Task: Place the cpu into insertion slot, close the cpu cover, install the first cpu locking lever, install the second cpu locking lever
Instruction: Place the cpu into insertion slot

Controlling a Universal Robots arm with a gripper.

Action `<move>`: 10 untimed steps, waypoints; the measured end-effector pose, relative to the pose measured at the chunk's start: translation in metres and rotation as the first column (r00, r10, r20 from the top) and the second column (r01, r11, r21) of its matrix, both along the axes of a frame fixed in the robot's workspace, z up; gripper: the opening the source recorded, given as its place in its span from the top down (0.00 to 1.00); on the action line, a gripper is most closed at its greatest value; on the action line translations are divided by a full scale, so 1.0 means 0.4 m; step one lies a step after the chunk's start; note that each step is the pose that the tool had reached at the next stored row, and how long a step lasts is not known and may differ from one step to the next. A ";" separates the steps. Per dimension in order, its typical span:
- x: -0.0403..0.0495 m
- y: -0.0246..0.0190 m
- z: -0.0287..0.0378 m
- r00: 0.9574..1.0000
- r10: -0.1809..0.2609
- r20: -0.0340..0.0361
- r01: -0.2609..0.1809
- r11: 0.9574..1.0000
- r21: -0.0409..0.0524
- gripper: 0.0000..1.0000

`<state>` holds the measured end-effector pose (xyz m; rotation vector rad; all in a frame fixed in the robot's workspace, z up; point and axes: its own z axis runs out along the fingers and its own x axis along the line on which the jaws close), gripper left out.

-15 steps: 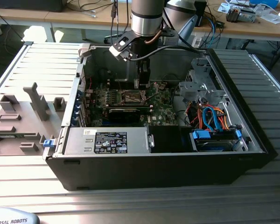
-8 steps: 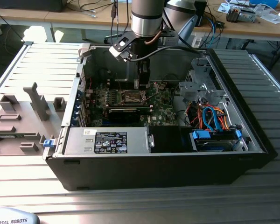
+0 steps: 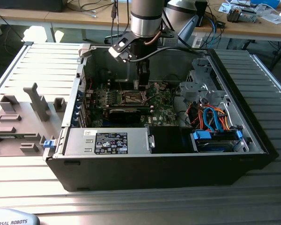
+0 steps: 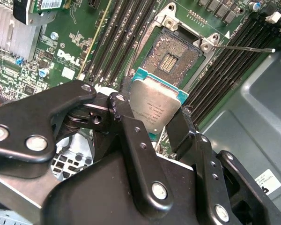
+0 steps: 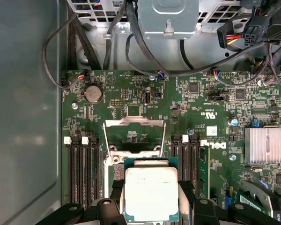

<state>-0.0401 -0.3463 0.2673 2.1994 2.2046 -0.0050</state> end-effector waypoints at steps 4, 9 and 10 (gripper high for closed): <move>-0.005 0.000 0.000 1.000 0.000 0.000 0.000 1.000 0.000 0.46; -0.011 0.000 -0.001 1.000 0.000 0.000 0.000 1.000 0.000 0.46; -0.014 0.000 -0.003 1.000 0.000 0.000 0.000 1.000 0.000 0.46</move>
